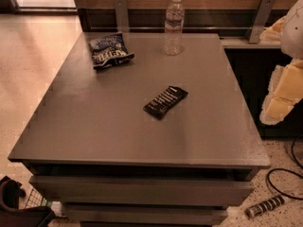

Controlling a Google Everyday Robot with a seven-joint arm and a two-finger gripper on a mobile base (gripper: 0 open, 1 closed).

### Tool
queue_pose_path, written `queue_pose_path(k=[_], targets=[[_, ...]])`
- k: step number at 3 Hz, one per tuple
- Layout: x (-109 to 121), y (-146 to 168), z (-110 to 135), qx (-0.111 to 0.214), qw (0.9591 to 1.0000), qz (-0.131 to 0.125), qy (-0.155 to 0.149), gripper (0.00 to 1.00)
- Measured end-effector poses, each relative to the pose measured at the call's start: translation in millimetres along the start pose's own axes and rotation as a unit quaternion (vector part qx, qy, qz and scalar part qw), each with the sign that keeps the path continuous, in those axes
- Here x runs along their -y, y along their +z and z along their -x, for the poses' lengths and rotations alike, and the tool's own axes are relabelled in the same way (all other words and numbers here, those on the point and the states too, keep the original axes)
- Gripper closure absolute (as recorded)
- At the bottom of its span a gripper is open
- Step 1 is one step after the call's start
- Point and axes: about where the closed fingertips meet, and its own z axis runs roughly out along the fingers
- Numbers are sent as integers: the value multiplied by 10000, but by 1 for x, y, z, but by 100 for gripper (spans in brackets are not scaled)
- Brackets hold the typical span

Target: Pick blue chip bag

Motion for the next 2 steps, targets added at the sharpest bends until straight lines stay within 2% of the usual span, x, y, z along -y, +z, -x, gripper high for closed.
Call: queue_pose_path(k=[1, 2], targets=[[0, 0, 0, 0, 10000, -1, 0, 0], [25, 9, 20, 450, 9985, -270, 139, 0]])
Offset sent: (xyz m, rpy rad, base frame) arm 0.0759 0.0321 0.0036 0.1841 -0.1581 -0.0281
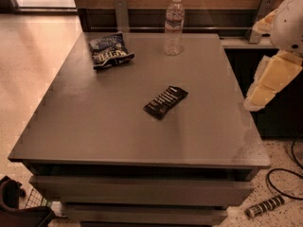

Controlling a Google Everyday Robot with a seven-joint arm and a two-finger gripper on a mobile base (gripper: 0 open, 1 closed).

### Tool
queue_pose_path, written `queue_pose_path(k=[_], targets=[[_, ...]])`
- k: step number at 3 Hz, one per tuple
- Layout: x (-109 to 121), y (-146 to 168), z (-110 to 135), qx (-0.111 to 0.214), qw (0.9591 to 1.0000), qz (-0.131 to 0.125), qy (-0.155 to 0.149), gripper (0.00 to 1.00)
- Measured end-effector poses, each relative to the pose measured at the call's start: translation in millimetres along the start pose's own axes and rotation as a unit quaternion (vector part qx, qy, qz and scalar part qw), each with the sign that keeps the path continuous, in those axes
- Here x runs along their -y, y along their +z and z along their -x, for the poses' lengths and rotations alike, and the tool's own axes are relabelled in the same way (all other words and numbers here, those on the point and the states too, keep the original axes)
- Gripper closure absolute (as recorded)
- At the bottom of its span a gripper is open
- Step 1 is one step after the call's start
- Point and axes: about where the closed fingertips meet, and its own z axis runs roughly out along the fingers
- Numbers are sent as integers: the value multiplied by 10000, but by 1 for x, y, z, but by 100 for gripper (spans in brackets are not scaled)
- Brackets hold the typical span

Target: Pick blue chip bag

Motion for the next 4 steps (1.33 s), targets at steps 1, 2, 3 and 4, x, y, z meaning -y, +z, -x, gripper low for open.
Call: queue_pose_path(k=[1, 2, 3, 4], targets=[[31, 8, 24, 640, 9969, -431, 174, 0], [49, 27, 42, 1481, 9859, -646, 436, 0], [64, 37, 70, 2112, 9719, -846, 609, 0], [69, 33, 92, 2229, 9657, -1077, 779, 0]])
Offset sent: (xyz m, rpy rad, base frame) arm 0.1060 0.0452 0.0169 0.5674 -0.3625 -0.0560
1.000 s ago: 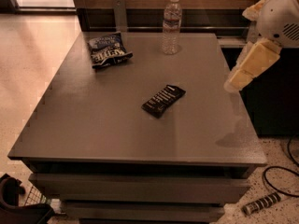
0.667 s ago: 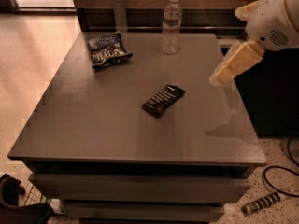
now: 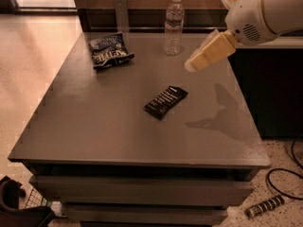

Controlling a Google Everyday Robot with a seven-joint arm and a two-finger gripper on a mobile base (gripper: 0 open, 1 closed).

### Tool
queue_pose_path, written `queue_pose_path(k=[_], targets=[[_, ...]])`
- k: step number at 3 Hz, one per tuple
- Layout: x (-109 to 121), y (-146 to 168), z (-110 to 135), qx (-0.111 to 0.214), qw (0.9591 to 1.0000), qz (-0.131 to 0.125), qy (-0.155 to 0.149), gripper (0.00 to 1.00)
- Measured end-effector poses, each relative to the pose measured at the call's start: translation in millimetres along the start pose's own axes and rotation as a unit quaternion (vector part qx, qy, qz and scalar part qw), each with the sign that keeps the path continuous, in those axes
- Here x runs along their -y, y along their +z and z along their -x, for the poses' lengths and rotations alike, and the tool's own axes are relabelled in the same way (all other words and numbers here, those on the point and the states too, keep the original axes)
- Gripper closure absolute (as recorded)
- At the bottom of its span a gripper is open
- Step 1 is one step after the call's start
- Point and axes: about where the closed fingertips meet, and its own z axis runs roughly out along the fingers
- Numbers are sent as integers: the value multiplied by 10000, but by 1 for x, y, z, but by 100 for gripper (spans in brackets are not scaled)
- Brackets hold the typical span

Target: Pick blue chip bag

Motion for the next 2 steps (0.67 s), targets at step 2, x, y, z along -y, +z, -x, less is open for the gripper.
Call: queue_pose_path(k=[2], targets=[[16, 24, 11, 109, 9999, -11, -130, 0]])
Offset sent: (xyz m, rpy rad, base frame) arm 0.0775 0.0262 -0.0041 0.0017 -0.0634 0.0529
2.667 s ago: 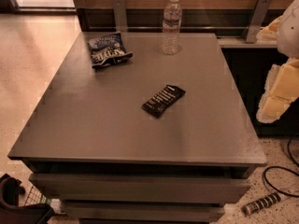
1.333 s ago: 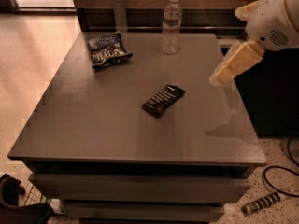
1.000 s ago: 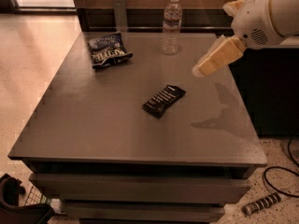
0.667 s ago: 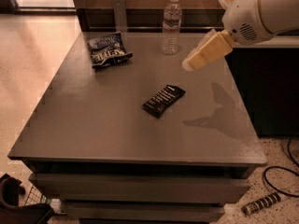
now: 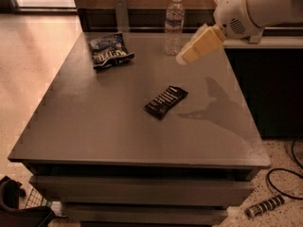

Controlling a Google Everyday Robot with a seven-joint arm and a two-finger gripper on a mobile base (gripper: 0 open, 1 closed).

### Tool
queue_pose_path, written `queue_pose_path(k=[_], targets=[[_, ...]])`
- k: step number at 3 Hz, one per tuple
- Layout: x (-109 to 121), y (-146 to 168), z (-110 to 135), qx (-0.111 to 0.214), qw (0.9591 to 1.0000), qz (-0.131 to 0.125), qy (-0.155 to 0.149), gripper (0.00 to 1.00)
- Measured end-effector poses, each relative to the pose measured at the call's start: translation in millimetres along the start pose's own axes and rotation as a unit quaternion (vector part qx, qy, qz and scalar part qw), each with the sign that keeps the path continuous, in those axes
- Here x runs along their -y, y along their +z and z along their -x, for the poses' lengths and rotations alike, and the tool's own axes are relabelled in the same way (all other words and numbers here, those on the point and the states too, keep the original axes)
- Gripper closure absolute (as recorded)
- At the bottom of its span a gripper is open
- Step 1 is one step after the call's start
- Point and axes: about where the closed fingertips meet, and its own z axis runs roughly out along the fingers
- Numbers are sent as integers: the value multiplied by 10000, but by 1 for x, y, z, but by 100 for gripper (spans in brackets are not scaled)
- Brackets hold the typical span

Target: Pick blue chip bag

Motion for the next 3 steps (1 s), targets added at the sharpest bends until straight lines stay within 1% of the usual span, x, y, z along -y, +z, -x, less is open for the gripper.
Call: queue_pose_path(k=[1, 2, 3], targets=[[31, 45, 18, 126, 9998, -110, -119, 0], [55, 108, 51, 401, 9990, -121, -123, 0], [61, 164, 75, 697, 9975, 57, 41, 0]])
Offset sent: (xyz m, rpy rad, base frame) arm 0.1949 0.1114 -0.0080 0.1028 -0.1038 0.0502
